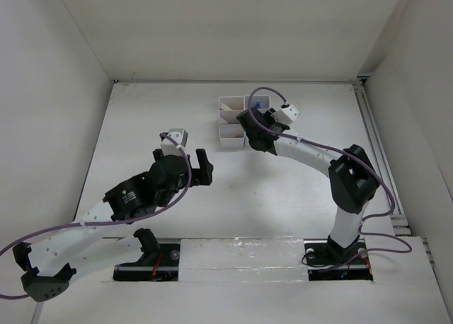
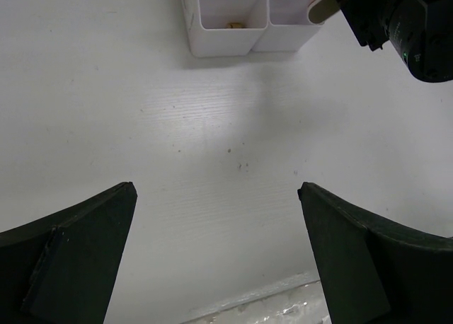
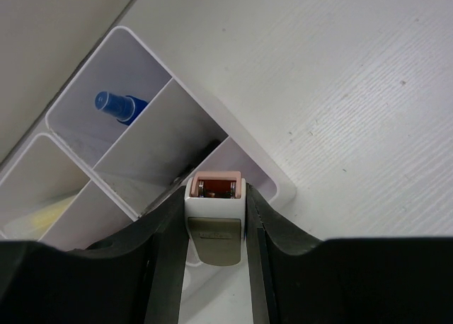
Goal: Sort the stationery into containers
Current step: Place the stapler in the storage box.
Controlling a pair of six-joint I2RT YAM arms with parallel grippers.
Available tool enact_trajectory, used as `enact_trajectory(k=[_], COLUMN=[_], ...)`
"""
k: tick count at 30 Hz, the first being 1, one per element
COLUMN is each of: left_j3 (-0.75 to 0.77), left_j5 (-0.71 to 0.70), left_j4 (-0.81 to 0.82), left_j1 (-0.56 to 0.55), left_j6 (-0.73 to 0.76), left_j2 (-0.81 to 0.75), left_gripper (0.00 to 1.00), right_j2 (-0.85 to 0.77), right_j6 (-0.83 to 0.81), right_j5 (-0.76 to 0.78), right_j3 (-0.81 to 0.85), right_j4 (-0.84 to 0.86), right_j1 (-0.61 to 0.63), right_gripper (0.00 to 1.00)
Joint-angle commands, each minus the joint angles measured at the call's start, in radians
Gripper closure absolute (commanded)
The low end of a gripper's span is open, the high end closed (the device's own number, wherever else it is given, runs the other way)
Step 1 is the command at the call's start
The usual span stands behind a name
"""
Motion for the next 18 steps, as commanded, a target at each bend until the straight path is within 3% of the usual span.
enact_trajectory(k=[1, 18], left_j3=[-0.008, -0.018], left_j5=[0.033, 0.082], left_j4=[0.043, 0.071], left_j1=[0.004, 0.004], left_j6=[0.030, 0.060], left_j2=[0.003, 0.003], left_gripper=[0.00, 0.00], right_j2=[0.013, 0.054], right_j6=[-0.029, 0.003], right_j5=[0.029, 0.020], right_j3=[0.022, 0.011], right_j4=[0.075, 0.119], right_j1=[-0.011, -0.011], right_gripper=[1.00, 0.95])
